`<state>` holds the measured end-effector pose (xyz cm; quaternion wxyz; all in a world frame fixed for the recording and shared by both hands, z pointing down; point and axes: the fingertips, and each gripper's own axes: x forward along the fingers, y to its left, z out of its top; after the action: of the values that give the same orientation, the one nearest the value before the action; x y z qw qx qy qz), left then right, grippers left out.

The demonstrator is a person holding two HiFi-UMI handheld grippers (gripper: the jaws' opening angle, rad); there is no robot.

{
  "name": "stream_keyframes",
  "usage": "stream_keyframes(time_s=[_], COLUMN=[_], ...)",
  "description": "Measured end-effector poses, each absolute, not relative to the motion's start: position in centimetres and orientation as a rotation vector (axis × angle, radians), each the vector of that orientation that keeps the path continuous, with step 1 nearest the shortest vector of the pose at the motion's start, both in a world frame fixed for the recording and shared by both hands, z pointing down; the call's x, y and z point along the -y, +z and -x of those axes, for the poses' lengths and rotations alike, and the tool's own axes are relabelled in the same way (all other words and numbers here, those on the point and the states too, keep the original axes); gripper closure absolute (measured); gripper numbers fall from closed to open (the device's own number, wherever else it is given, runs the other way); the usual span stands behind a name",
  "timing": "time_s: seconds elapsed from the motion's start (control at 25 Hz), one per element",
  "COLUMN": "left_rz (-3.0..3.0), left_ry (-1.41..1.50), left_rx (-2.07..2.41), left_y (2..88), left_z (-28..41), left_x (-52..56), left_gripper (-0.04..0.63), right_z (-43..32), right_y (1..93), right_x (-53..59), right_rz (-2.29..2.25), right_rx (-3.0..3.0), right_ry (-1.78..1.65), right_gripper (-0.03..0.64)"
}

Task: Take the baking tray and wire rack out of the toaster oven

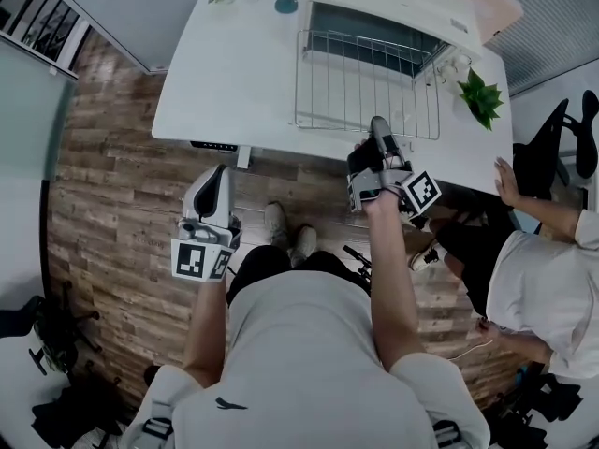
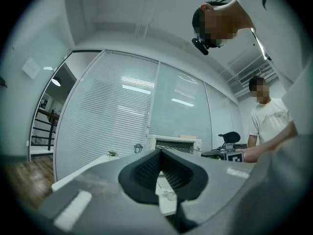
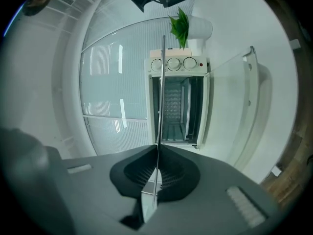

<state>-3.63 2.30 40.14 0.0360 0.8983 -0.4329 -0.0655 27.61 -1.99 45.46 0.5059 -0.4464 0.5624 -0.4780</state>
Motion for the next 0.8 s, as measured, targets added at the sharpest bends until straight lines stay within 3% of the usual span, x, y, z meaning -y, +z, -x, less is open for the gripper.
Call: stream_keyframes(time_s=[0.4, 0.8], left_rz=[-2.712, -2.611], left_ry=[-0.205, -0.203], left_rx=[1.451, 1.645], left_y=[40.1, 40.1], left_z=[5.5, 11.5], left_x=[-5.0, -5.8], left_gripper=[0.591, 0.591], right_z=[-25.4, -18.1], right_y=[45.3, 46.1], right_x=[1.6, 4.6], right_rz=[1.014, 0.923], right_rx=[-1.423, -1.492], right_ry=[-1.199, -1.310], right_gripper=[0.617, 0.616])
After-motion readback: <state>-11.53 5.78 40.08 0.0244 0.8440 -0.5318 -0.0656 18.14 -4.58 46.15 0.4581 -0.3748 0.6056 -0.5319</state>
